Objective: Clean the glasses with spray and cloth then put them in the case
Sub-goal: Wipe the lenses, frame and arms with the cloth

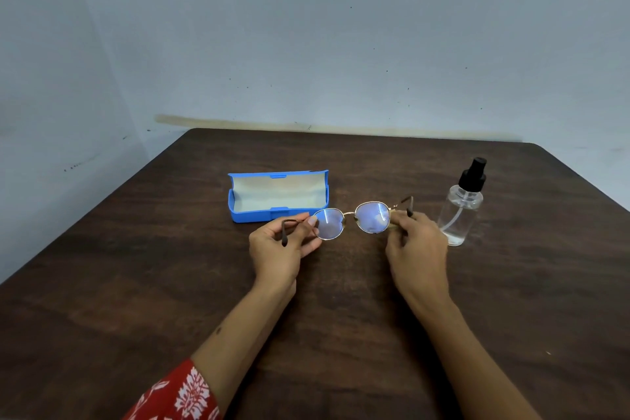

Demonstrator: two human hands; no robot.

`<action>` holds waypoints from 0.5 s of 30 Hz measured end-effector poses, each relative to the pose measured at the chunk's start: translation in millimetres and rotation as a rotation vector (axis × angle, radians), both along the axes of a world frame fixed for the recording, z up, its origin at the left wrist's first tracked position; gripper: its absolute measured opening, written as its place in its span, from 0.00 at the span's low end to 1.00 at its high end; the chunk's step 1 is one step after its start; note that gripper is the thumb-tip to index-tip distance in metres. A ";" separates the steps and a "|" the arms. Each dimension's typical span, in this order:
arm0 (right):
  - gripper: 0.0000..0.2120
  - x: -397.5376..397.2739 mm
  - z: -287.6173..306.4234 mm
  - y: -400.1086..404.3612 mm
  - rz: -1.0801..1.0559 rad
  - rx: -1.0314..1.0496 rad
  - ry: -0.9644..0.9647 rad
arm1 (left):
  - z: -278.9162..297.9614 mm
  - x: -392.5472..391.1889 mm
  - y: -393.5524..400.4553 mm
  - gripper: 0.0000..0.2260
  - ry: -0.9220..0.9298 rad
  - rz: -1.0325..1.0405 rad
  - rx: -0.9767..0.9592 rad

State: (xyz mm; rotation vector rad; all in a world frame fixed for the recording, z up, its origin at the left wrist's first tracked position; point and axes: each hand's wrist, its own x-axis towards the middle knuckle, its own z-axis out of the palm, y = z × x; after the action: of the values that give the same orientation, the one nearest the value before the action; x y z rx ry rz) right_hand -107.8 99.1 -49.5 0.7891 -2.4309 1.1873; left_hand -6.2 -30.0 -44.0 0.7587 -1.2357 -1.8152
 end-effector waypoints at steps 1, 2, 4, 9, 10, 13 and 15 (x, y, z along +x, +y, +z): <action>0.14 0.8 0.2 1.1 0.006 -0.026 -0.022 | -0.3 -0.3 -0.7 0.04 0.012 0.013 0.005; 0.14 1.3 0.9 2.5 0.006 -0.064 -0.041 | -0.6 -0.5 -1.7 0.04 0.020 0.029 0.012; 0.13 3.1 3.5 5.2 -0.007 -0.153 -0.065 | -1.0 -1.0 -3.9 0.05 0.025 0.062 0.021; 0.13 15.1 8.7 4.5 0.037 -0.283 0.062 | -2.2 0.0 -5.8 0.04 0.060 0.099 -0.042; 0.13 17.7 8.2 3.3 0.057 -0.265 0.112 | -2.5 0.4 -5.7 0.04 0.062 0.101 -0.051; 0.13 21.1 5.7 -1.3 0.125 -0.167 0.245 | -2.4 0.3 -5.3 0.03 0.065 0.090 -0.077; 0.13 22.7 5.2 -4.7 0.162 -0.088 0.287 | -1.6 -0.2 -4.4 0.02 0.075 0.073 -0.104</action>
State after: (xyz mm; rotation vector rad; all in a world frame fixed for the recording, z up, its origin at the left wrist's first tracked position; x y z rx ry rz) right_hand -85.0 94.4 -44.3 1.0661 -2.1018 1.1394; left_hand -6.4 -34.4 -45.6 0.6636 -1.2274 -1.6915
